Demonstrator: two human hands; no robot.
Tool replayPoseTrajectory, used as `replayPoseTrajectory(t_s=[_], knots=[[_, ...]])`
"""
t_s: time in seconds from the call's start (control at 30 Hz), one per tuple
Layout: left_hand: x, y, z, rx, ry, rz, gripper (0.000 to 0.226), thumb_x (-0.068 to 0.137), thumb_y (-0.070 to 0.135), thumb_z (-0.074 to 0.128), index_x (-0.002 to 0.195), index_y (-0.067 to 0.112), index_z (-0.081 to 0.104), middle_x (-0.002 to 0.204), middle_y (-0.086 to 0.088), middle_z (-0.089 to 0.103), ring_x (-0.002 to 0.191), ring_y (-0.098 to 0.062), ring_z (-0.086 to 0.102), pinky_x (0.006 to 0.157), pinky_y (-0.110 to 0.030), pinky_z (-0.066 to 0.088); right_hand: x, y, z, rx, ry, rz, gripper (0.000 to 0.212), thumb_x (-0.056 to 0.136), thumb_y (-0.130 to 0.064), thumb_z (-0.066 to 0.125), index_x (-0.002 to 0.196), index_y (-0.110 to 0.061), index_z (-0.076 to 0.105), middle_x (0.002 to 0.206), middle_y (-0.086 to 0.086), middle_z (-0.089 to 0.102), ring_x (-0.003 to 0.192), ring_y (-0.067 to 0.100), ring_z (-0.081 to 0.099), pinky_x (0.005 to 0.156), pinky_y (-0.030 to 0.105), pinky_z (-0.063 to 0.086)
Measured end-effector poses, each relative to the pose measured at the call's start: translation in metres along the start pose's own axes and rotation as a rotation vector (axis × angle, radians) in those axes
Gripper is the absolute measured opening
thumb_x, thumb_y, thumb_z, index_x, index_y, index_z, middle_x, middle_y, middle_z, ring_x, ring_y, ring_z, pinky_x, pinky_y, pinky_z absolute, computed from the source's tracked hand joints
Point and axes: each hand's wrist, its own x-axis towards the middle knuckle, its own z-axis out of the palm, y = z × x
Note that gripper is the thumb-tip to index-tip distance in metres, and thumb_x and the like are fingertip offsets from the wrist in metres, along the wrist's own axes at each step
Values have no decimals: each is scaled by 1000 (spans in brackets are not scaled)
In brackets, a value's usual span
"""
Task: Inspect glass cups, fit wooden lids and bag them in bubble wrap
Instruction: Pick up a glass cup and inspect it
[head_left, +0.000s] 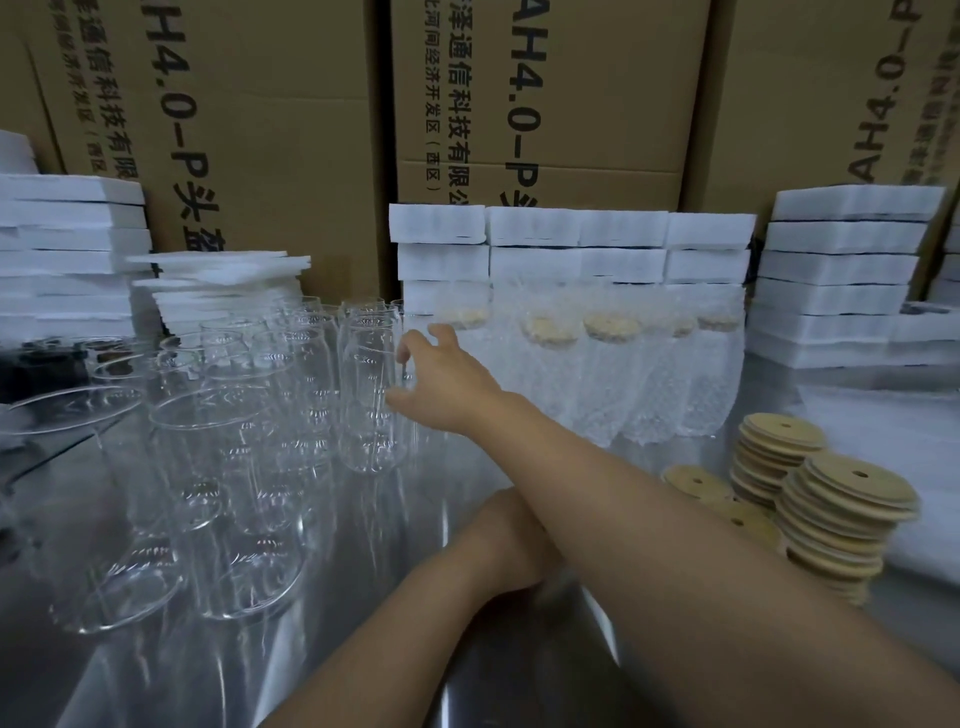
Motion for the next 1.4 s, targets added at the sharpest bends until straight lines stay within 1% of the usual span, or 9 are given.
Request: replayPoseTrajectory(t_s=[0.17, 0.33, 0.47, 0.63, 0.77, 0.87, 0.97, 1.2, 1.4], knots=[[10, -6, 2, 11, 67, 56, 40, 93, 20, 63, 125, -3, 57, 127, -20, 61, 119, -32, 57, 93, -30, 44, -21, 19, -1, 303, 110, -31, 24, 81, -28, 76, 79, -22, 53, 109, 5, 51, 93, 20, 57, 78, 28, 43], [24, -24, 2, 30, 210, -41, 67, 90, 38, 66, 144, 5, 43, 146, -11, 49, 133, -23, 47, 108, -29, 38, -55, 38, -17, 515, 433, 26, 33, 77, -23, 78, 66, -26, 47, 109, 1, 53, 109, 18, 54, 94, 29, 44], [33, -31, -1, -71, 378, -58, 78, 88, 45, 66, 148, 8, 34, 141, -11, 52, 128, -25, 52, 97, -27, 41, -89, 54, -24, 641, 658, -8, 35, 78, -18, 77, 65, -25, 46, 139, -6, 36, 123, -4, 34, 94, 6, 37], [34, -34, 0, -251, 452, 67, 115, 76, 35, 82, 156, 22, 1, 143, -13, 48, 127, -26, 52, 103, -37, 43, -111, 70, 3, 656, 710, 6, 34, 75, -20, 79, 65, -22, 48, 128, -28, 31, 124, -20, 31, 95, 47, 49], [34, -37, -1, -326, 404, 157, 125, 68, 22, 87, 155, 24, -2, 140, -11, 51, 108, -28, 62, 98, -41, 48, -119, 69, 19, 465, 743, -29, 32, 67, -38, 76, 79, -26, 49, 122, -27, 33, 118, -20, 33, 86, 41, 52], [33, -37, -6, -310, 458, 165, 120, 64, 23, 89, 155, 21, 11, 135, 2, 50, 112, -16, 55, 95, -27, 41, -124, 67, 28, 369, 706, -101, 76, 64, -42, 77, 126, -24, 38, 123, -17, 27, 121, 7, 44, 92, 31, 49], [35, -34, -10, -399, 453, 186, 111, 56, 34, 84, 148, 5, 30, 130, -17, 58, 116, -31, 59, 102, -47, 46, -126, 65, 26, 348, 589, -70, 96, 65, -56, 68, 144, -31, 21, 122, -24, 20, 122, 9, 42, 95, 24, 44], [35, -43, -5, -351, 455, 169, 88, 83, -4, 69, 152, 21, 22, 142, -8, 50, 124, -24, 54, 104, -43, 45, -130, 68, 17, 386, 540, -89, 83, 69, -60, 69, 139, -36, 32, 126, -29, 33, 124, -4, 41, 97, 28, 46], [38, -31, -11, -341, 460, 224, 99, 58, 44, 73, 138, -2, 39, 122, -20, 61, 112, -36, 61, 95, -55, 49, -130, 65, 16, 534, 479, 21, 84, 54, -73, 67, 125, -48, 31, 123, -35, 41, 119, -16, 39, 100, 26, 44]])
